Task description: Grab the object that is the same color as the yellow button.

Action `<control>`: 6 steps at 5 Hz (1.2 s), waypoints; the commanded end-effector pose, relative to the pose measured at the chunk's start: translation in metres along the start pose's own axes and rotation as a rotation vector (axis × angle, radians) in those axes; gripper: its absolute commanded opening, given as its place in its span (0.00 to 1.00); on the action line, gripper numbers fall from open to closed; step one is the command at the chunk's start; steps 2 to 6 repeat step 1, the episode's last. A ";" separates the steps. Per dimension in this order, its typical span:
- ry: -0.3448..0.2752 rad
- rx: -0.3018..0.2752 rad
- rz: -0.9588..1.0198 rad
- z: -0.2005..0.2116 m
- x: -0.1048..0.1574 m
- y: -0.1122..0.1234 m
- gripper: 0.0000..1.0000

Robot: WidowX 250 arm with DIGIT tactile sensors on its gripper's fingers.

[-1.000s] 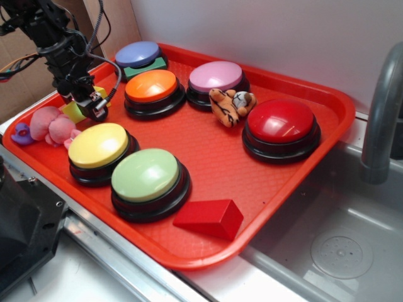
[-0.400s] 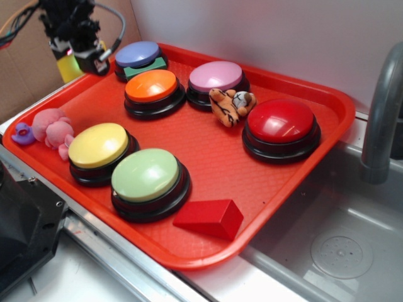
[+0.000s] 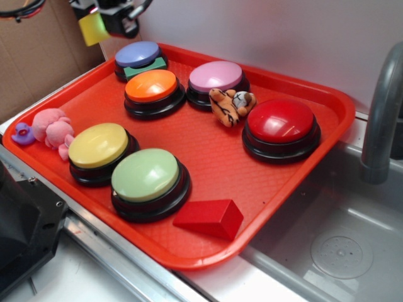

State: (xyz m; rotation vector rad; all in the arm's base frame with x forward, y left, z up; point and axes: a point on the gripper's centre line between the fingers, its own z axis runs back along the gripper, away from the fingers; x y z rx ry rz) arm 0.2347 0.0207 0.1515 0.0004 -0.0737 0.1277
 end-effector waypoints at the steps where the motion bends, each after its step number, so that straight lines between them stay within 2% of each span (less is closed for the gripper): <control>1: -0.021 -0.006 -0.021 0.014 0.008 -0.013 0.00; 6: -0.021 -0.006 -0.021 0.014 0.008 -0.013 0.00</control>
